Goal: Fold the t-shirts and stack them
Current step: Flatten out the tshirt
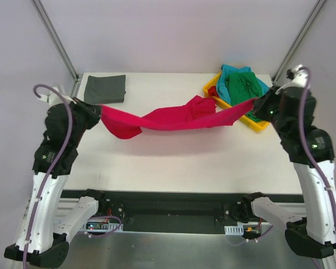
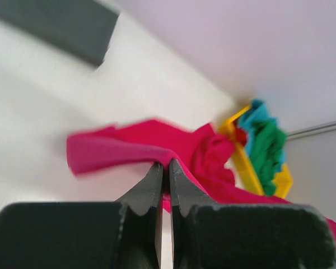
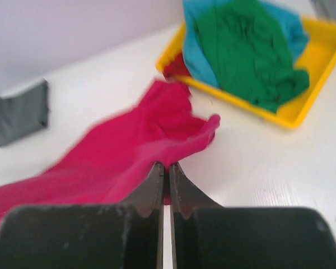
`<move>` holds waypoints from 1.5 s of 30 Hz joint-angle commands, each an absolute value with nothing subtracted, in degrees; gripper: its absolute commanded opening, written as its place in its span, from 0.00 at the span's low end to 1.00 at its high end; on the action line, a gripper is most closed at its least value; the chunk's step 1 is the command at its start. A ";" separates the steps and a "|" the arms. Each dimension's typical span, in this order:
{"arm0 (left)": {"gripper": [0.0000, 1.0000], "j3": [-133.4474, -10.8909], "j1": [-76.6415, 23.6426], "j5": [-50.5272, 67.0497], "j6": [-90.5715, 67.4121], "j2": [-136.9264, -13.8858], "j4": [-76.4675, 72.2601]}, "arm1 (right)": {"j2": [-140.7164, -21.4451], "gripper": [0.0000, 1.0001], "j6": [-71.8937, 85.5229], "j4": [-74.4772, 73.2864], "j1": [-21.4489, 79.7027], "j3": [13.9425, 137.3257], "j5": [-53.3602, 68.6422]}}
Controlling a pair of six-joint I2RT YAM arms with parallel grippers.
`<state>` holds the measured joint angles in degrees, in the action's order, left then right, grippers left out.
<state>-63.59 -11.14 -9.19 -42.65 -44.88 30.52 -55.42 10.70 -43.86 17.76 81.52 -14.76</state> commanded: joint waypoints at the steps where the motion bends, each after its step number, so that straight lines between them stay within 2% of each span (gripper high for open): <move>1: 0.00 -78.37 -10.55 -10.46 -37.36 -44.47 31.72 | -59.66 0.01 3.79 -51.84 17.67 102.08 -17.40; 5: 0.00 -92.78 -10.55 -8.45 -34.99 -46.22 33.13 | -64.59 0.01 0.44 -56.51 17.75 124.84 -17.49; 10: 0.00 -109.04 -10.63 -5.72 -32.00 -48.86 37.26 | -65.66 0.01 -3.78 -54.85 17.67 140.52 -17.75; 17: 0.00 -117.77 -10.63 -3.78 -29.89 -47.11 38.06 | -56.43 0.01 -5.18 -42.98 17.75 137.01 -12.48; 22: 0.00 -118.56 -10.63 -4.92 -29.09 -48.60 38.06 | -59.23 0.01 -5.98 -42.98 17.75 140.62 -13.44; 26: 0.00 -118.13 -10.63 -8.34 -27.86 -52.90 38.06 | -65.02 0.01 -8.61 -42.54 17.75 139.49 -19.49; 30: 0.00 -112.69 -10.63 -12.73 -27.07 -58.52 37.97 | -70.74 0.01 -10.45 -42.37 17.84 131.69 -24.34; 36: 0.00 -92.59 -9.67 -15.82 -27.94 -67.83 34.90 | -72.16 0.01 -7.83 -31.75 16.61 103.33 -26.46; 41: 0.00 -75.00 -2.74 -5.91 -31.81 -79.51 22.97 | -76.36 0.01 -2.91 -19.36 16.17 80.02 -23.21; 43: 0.00 -73.04 -0.71 -0.11 -30.94 -87.06 18.64 | -81.97 0.01 -1.68 -17.85 16.00 77.00 -21.80; 45: 0.00 -74.35 -0.53 -0.09 -29.01 -94.36 17.76 | -89.44 0.01 -0.44 -17.40 16.08 77.25 -20.66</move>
<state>-73.43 -2.20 -5.61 -30.13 -88.05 25.36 -83.09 -4.32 -27.55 16.49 76.60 -22.02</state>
